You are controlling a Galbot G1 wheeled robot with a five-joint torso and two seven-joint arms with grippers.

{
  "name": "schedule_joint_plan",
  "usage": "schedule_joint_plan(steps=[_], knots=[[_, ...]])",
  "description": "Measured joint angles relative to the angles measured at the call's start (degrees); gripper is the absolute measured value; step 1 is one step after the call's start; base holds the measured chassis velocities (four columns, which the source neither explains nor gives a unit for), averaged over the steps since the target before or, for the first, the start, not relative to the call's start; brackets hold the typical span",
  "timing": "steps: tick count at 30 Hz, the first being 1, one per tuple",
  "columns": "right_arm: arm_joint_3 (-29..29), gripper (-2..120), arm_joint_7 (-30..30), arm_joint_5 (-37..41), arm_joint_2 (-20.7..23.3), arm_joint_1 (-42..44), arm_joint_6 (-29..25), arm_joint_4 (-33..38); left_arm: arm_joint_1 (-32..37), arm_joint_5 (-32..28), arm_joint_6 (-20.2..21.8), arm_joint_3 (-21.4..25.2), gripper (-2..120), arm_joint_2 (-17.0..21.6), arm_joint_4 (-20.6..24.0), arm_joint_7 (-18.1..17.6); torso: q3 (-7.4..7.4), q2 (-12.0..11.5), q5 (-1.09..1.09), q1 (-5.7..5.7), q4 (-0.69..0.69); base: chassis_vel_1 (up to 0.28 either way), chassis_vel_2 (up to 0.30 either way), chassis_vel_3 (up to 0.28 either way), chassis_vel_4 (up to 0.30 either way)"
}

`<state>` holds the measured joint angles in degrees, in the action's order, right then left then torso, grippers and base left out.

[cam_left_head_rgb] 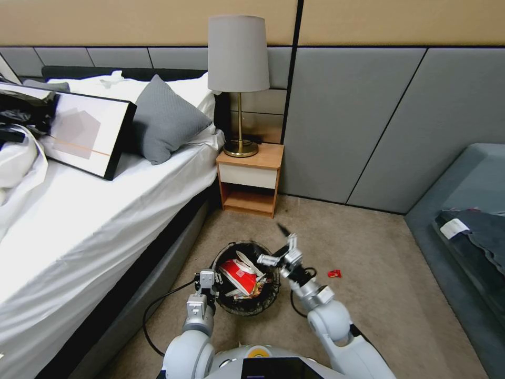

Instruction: Pick up the trash bin, then pick up the garbage from the floor and place it into the trash bin.

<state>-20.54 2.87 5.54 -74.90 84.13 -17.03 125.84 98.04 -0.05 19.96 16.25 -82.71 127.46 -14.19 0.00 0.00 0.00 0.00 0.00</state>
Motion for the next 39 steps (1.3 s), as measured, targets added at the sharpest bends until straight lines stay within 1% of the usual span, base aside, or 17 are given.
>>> schedule_joint_plan(steps=[1,5,6,8,9,12,13,15,18,26,30,32,34,36,37,38,39], knots=[[0.0,100,0.0,0.0,0.0,0.0,0.0,0.0,0.0,0.0,0.0,0.0,2,0.0,0.0,0.0,0.0,0.0,0.0,0.0,0.0,0.0,0.0,0.0,0.0],[-4.91,100,-3.58,-2.25,-1.14,3.14,0.19,1.22,0.03,-0.16,-0.01,0.13,2,0.05,0.18,-0.01,0.0,0.0,0.01,0.0,0.01,0.0,0.0,0.0,0.0],[-6.2,100,-5.68,-3.94,-2.44,4.96,-0.32,1.18,-0.04,-0.19,-0.03,0.16,2,0.04,0.22,-0.01,0.0,0.0,0.0,0.0,0.0,0.0,0.0,0.0,0.0],[-6.59,100,-6.17,-4.48,-2.92,5.48,-0.77,1.01,-0.07,-0.25,-0.04,0.16,2,0.02,0.22,-0.01,0.0,0.0,0.01,0.0,0.0,0.0,0.0,0.0,0.0],[-7.84,100,-7.08,-6.12,-4.78,7.74,-2.52,0.15,-0.18,-0.3,-0.07,0.14,2,-0.09,0.22,-0.01,0.0,0.0,0.01,0.0,0.01,0.0,0.0,0.0,0.0],[-8.58,100,-7.31,-6.98,-6.41,9.96,-4.07,-0.49,-0.19,-0.31,-0.09,0.15,2,-0.1,0.22,-0.02,0.0,0.0,0.01,0.0,0.01,0.0,0.0,0.0,0.0],[-8.85,100,-7.59,-7.49,-7.79,12.22,-5.75,-1.22,-0.19,-0.32,-0.09,0.17,2,-0.08,0.27,-0.01,0.0,0.0,0.0,0.0,-0.01,0.0,0.0,0.0,0.0],[-8.96,100,-7.9,-8.02,-8.75,13.49,-7.44,-1.96,-0.18,-0.33,-0.09,0.22,2,-0.08,0.37,-0.01,0.0,0.0,0.01,0.0,-0.01,0.0,0.0,0.0,0.0],[-9.42,100,-8.54,-9.47,-12.26,16.68,-12.53,-4.79,0.09,-0.33,-0.11,0.53,2,-0.2,0.74,-0.03,0.0,0.0,0.0,0.0,0.01,0.0,0.0,0.0,0.0],[-9.41,100,-8.65,-9.34,-13.52,16.88,-13.75,-6.37,0.45,-0.22,-0.16,0.69,2,-0.51,1.33,-0.07,0.0,0.0,0.0,0.0,0.01,0.0,0.0,0.0,0.0],[-10.18,100,-8.62,-8.5,-13.4,15.56,-12.73,-6.79,0.51,-0.17,-0.19,0.67,2,-0.54,1.33,-0.07,0.0,0.0,0.0,0.0,0.0,0.0,0.0,0.0,0.0],[-11.32,100,-8.63,-7.13,-12.67,13.29,-10.31,-7.38,0.48,-0.16,-0.21,0.69,2,-0.53,1.33,-0.1,0.0,0.0,0.0,0.0,0.0,0.0,0.0,0.0,0.0],[-11.52,100,-8.7,-6.94,-12.51,12.86,-9.74,-7.48,0.48,-0.16,-0.21,0.69,2,-0.53,1.33,-0.11,0.0,0.0,0.0,0.0,0.01,0.0,0.0,0.0,0.0],[-13.35,100,-10.01,-5.64,-10.73,9.25,-2.88,-8.49,0.49,-0.16,-0.21,0.65,2,-0.59,1.33,-0.17,0.0,0.0,0.0,0.0,0.01,0.0,0.0,0.0,0.0],[-13.35,100,-10.01,-5.64,-10.73,9.25,-2.88,-8.49,0.49,-0.16,-0.21,0.65,2,-0.59,1.33,-0.17,0.0,0.0,0.0,0.0,0.01,0.0,0.0,0.0,0.0],[-13.88,100,-10.56,-4.98,-10.13,8.14,-0.68,-9.04,0.5,-0.16,-0.22,0.62,2,-0.62,1.32,-0.18,0.0,0.0,0.01,0.0,0.01,0.0,0.0,0.0,0.0],[-14.92,100,-11.34,-3.24,-8.88,6.11,3.8,-10.4,0.52,-0.16,-0.22,0.59,2,-0.62,1.32,-0.18,0.0,0.0,0.01,0.0,0.01,0.0,0.0,0.0,0.0]])
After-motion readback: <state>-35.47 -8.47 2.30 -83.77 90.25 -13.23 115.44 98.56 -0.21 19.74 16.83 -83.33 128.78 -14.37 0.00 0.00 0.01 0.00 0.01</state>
